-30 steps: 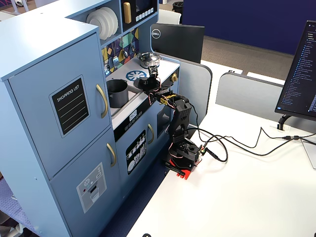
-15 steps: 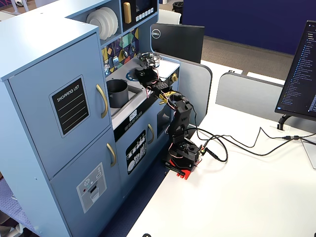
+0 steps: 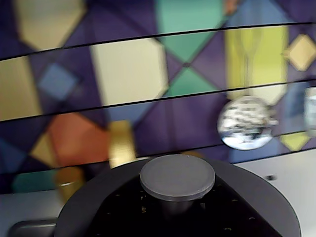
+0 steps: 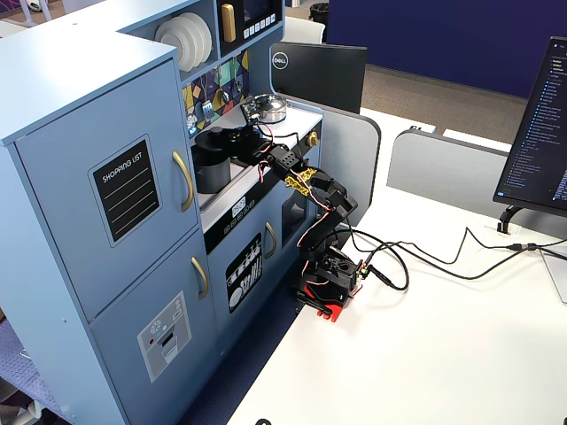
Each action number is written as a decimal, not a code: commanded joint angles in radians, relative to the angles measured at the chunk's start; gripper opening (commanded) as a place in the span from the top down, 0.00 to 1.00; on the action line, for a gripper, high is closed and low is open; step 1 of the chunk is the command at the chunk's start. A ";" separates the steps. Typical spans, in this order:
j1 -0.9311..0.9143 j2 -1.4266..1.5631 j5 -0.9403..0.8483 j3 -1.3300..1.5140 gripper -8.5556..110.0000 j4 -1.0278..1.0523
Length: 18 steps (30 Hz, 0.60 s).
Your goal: Pick up the lid from the counter and put it on the gray recipient
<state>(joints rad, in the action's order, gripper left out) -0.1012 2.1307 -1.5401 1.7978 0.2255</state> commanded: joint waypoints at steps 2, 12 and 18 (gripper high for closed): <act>0.041 0.037 0.014 -0.005 0.93 -0.054; 0.057 -0.012 0.028 0.077 0.93 -0.161; 0.061 -0.023 0.014 0.097 0.93 -0.172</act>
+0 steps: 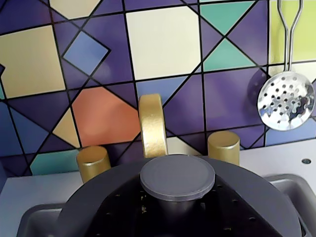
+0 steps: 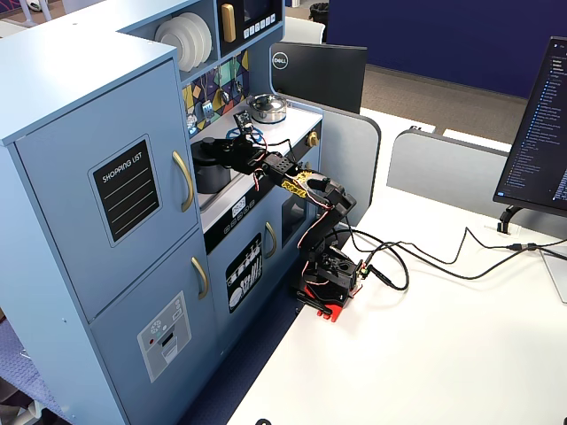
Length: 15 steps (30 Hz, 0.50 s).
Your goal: Pick up the lid from the counter and put it on the gray recipient
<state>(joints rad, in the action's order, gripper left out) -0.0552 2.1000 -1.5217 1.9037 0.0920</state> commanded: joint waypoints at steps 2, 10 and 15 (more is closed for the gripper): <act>0.012 0.008 -0.005 0.003 0.93 -0.048; 0.031 0.006 -0.005 0.025 0.93 -0.066; 0.052 -0.005 -0.006 0.018 0.93 -0.066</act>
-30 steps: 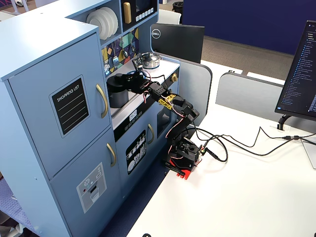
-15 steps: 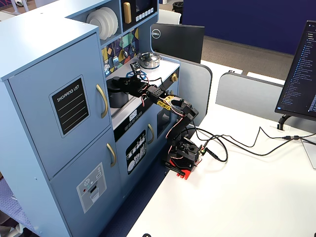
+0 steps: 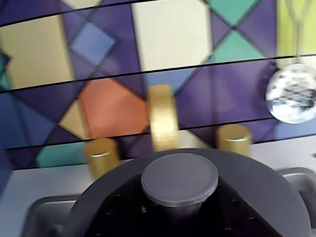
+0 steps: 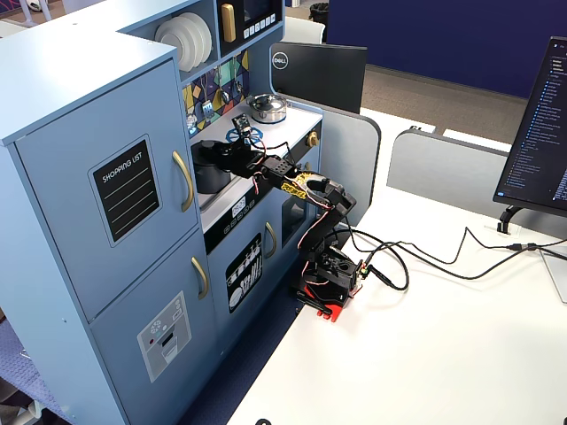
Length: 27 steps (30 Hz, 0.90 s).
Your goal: Pick up the lid from the counter and put it on the gray recipient
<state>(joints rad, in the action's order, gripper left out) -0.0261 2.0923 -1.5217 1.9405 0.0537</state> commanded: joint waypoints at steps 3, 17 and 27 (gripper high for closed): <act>0.029 -0.006 -0.009 -0.020 0.93 -0.031; -0.021 -0.031 -0.060 -0.037 0.93 -0.071; -0.038 -0.018 -0.149 -0.048 0.92 -0.025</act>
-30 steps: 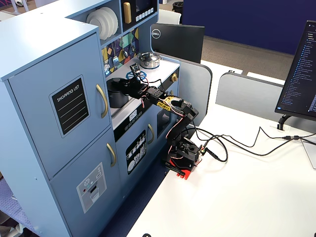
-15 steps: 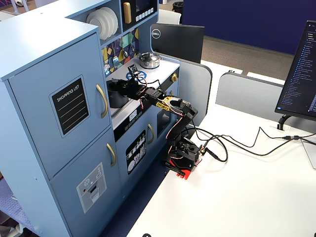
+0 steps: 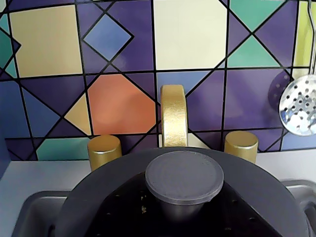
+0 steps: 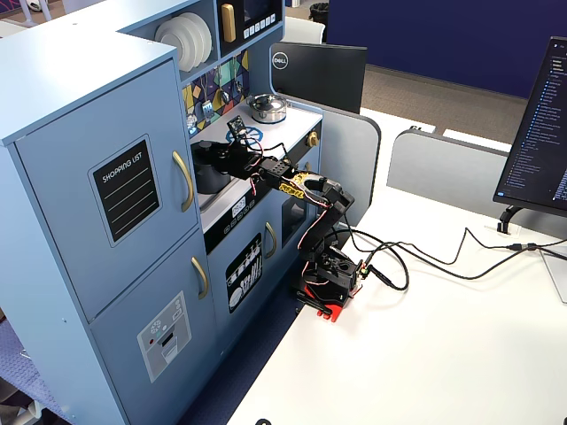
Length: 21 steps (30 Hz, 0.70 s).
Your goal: Pick up the lid from the counter and put it on the gray recipient
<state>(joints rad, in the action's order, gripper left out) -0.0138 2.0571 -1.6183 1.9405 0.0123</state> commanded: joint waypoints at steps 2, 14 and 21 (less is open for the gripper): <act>-0.057 0.029 -0.028 -0.041 0.82 0.020; -0.098 0.146 -0.025 -0.041 0.76 0.187; -0.058 0.331 -0.008 -0.064 0.78 0.436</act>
<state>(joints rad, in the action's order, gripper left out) -0.0874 2.2611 -1.6398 1.9390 0.3513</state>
